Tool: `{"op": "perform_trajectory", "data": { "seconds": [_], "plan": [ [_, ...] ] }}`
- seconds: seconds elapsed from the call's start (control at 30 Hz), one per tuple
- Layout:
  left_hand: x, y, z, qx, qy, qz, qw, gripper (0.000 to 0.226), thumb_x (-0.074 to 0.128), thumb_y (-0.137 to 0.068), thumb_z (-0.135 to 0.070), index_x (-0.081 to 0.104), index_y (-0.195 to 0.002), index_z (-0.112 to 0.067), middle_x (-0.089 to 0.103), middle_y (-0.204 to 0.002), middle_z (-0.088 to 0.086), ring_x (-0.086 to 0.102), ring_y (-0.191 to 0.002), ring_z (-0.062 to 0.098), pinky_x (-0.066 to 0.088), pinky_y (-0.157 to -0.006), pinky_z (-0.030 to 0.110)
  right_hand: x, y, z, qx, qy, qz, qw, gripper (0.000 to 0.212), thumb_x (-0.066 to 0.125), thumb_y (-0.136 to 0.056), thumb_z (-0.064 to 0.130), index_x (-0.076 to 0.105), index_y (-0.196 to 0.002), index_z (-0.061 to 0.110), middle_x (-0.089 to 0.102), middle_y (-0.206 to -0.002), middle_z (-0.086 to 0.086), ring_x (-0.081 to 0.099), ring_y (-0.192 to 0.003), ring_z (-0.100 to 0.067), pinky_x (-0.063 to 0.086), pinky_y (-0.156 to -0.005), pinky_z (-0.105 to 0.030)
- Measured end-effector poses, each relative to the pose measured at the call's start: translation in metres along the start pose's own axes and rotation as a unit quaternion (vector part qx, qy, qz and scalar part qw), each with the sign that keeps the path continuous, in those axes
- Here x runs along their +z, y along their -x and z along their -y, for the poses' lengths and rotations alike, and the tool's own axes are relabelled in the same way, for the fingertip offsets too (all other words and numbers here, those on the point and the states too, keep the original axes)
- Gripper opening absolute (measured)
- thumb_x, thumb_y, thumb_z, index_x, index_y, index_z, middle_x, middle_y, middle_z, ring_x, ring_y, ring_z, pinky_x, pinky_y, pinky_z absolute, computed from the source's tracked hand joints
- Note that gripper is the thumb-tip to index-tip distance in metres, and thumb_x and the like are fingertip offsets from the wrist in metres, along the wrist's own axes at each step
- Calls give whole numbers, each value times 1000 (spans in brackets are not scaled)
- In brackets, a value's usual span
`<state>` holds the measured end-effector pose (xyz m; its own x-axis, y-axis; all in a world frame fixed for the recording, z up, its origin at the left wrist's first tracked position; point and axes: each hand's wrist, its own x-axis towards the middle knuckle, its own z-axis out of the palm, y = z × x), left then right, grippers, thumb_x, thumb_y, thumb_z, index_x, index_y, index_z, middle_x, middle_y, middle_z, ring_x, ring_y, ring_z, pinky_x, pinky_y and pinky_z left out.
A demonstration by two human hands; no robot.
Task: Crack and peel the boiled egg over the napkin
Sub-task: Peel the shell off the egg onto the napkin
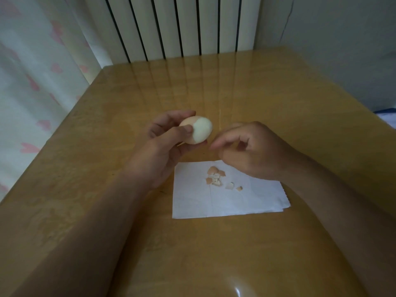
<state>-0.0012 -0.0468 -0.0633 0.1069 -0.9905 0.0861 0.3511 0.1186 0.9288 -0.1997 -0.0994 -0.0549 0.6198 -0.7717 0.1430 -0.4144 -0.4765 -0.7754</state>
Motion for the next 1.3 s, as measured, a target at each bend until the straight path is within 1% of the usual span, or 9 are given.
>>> {"op": "perform_trajectory", "data": {
  "seconds": [0.03,0.13,0.3,0.43,0.6,0.73,0.93,1.1,1.3],
  "plan": [
    [0,0,0,-1,3,7,1000,24,62,-81,-4,69,-103,-10,72,-105,8,69,-106,29,61,-81,37,0,0,1,2,-19,-15,1000,9,72,-83,34,76,-88,29,72,-88,10,66,-81,-1,51,-74,-24],
    [2,2,0,-4,1,28,1000,26,62,-81,-2,67,-106,-9,72,-103,10,72,-99,25,62,-79,35,2,-2,1,5,-83,-58,995,27,78,-79,42,71,-92,20,73,-81,2,70,-74,-12,60,-69,-35],
    [3,2,2,-10,-8,34,999,27,63,-84,-4,65,-111,-5,69,-112,19,71,-105,32,62,-84,45,3,-2,3,1,-142,-80,987,22,80,-81,29,72,-98,19,74,-83,-10,71,-75,-30,60,-62,-43],
    [3,2,4,-4,-15,31,999,27,64,-84,-5,67,-111,-7,73,-110,18,71,-105,35,62,-83,45,-1,-2,3,20,-197,-66,978,18,78,-84,16,73,-100,10,76,-81,-13,72,-68,-23,60,-58,-33],
    [2,2,3,1,-30,35,999,28,65,-84,-6,68,-112,-9,71,-115,22,71,-105,36,63,-82,42,0,-4,2,30,-232,-55,971,16,73,-87,6,71,-102,3,75,-81,-20,70,-66,-21,59,-59,-34],
    [0,1,5,14,-64,27,997,29,77,-78,-13,73,-107,-14,67,-122,25,69,-109,41,61,-85,48,2,-5,1,34,-225,-57,972,17,69,-88,0,70,-104,5,76,-77,-13,71,-65,-19,59,-60,-34],
    [-1,1,7,17,-87,27,996,29,82,-73,-13,77,-101,-19,72,-116,10,70,-110,34,62,-83,41,3,-5,3,31,-179,-72,981,22,64,-84,-3,72,-96,14,74,-77,-18,73,-66,-21,61,-61,-34],
    [1,2,7,26,-111,30,993,29,77,-74,-5,77,-98,-20,74,-112,5,73,-104,28,63,-81,38,7,-5,1,22,-127,-101,986,17,68,-80,4,70,-92,16,71,-75,-16,72,-71,-36,60,-64,-55],
    [2,3,6,32,-100,39,994,31,82,-66,-18,79,-97,-23,75,-111,4,73,-103,29,62,-80,36,8,-5,1,14,-112,-118,987,16,68,-77,9,69,-88,19,68,-73,-14,68,-71,-41,56,-62,-57]
  ]
}}
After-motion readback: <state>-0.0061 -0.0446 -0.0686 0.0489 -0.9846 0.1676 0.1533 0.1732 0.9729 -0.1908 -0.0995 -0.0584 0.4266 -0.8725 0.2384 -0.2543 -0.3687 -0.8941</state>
